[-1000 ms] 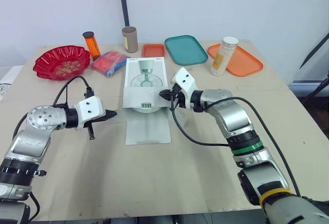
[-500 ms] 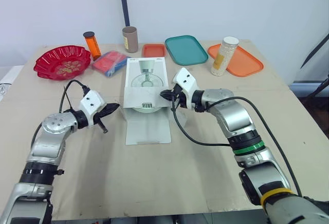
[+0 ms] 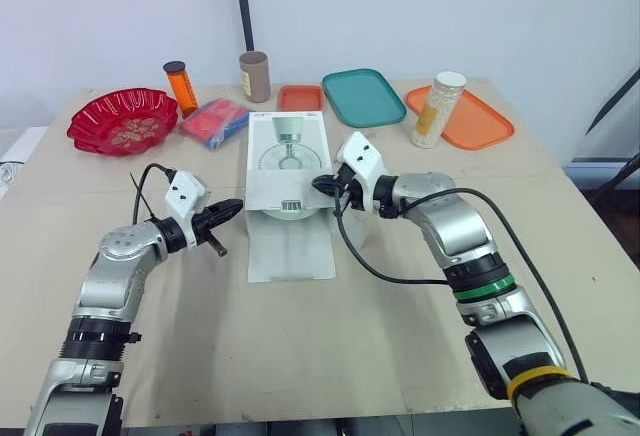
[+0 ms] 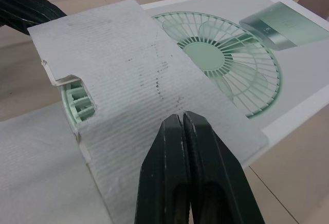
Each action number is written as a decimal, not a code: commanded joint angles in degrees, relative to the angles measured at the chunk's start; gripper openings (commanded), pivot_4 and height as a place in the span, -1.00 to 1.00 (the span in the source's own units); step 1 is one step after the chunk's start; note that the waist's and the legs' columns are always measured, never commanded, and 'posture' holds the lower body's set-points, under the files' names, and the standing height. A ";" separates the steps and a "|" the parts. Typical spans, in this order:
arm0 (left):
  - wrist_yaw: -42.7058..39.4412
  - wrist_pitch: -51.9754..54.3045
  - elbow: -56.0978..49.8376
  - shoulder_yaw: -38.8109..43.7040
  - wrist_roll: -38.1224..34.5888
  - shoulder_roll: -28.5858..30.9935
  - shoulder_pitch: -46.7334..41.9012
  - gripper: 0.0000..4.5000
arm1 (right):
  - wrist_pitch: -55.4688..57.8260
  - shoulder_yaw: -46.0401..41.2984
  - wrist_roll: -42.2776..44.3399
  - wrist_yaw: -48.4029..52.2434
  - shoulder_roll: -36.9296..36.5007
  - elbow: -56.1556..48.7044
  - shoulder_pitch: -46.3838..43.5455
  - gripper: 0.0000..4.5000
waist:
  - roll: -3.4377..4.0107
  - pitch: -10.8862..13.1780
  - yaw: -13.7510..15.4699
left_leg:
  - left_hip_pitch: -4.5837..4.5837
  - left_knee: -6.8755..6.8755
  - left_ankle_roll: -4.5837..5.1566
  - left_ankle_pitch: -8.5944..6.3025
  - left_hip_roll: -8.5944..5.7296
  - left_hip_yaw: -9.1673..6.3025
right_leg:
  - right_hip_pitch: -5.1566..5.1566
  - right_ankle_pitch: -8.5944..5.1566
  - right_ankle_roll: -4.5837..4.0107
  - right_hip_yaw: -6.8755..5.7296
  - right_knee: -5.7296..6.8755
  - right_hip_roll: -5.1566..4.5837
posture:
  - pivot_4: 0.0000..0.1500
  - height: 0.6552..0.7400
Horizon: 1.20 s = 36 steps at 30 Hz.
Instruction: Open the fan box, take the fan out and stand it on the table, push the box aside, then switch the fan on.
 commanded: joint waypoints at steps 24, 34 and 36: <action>13.07 25.06 -35.14 3.61 -21.41 -4.65 14.20 -1.00 | 0.18 1.38 -0.54 2.92 -0.72 -1.43 -0.43 -0.97 | 0.00 0.00 0.23 | 0.05 -0.01 0.17 -0.10 0.06 0.11 | 0.02 0.05 -0.01 0.11 -0.03 0.06 | 1.00 1.00; 35.00 37.37 -35.32 10.72 -48.69 -18.93 21.63 -1.00 | -0.51 1.54 -1.22 4.30 -1.15 -0.61 -1.25 -0.97 | -0.08 -0.06 0.34 | 0.06 0.04 0.19 -0.11 0.10 0.12 | 0.05 0.08 -0.01 0.15 -0.04 0.07 | 1.00 1.00; 37.92 37.33 -34.12 11.80 -51.55 -20.10 21.51 -1.00 | -0.73 1.54 -1.26 4.28 -0.90 -0.30 -1.47 -0.97 | -0.10 -0.08 0.37 | 0.07 0.06 0.18 -0.11 0.10 0.12 | 0.06 0.08 -0.01 0.15 -0.05 0.07 | 1.00 1.00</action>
